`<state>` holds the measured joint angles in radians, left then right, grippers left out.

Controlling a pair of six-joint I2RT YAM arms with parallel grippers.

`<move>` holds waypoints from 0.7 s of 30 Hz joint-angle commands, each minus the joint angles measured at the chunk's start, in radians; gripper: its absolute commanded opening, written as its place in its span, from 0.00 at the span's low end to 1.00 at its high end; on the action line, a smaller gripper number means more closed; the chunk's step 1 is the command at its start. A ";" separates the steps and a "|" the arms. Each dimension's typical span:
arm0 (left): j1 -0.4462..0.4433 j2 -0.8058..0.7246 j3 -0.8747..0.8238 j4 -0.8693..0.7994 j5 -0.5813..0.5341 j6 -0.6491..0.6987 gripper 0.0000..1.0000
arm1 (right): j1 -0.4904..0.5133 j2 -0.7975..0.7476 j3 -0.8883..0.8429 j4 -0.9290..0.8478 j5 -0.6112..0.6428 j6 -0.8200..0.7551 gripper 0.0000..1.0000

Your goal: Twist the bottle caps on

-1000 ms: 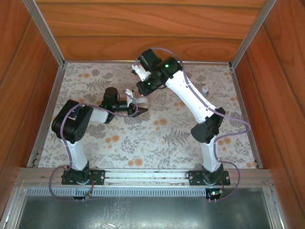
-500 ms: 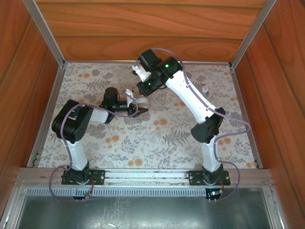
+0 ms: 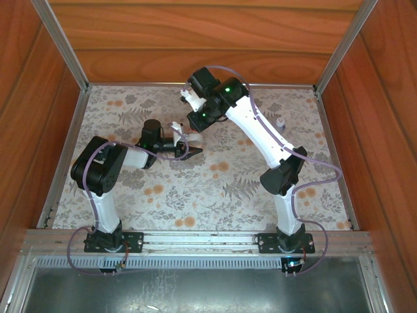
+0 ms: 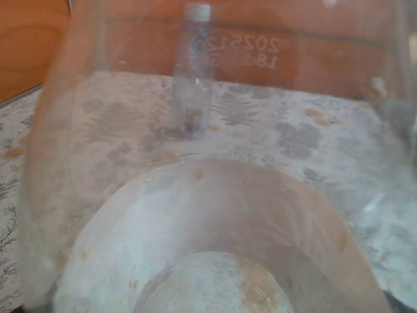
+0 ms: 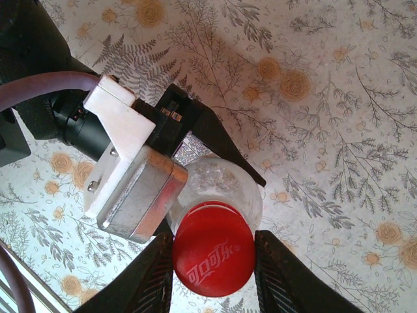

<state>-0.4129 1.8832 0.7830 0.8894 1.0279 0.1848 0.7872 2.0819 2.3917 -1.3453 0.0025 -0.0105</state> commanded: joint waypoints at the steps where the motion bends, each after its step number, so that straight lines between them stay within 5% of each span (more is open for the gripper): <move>1: -0.009 0.043 -0.009 -0.092 0.018 -0.018 0.59 | 0.015 0.027 0.032 -0.036 -0.009 0.003 0.37; 21: -0.009 0.044 -0.010 -0.093 0.026 -0.008 0.59 | 0.014 0.071 0.096 -0.094 -0.026 0.016 0.41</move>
<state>-0.4126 1.8847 0.7845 0.8898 1.0313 0.1856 0.7872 2.1292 2.4695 -1.4044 -0.0021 -0.0055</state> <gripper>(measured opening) 0.595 0.399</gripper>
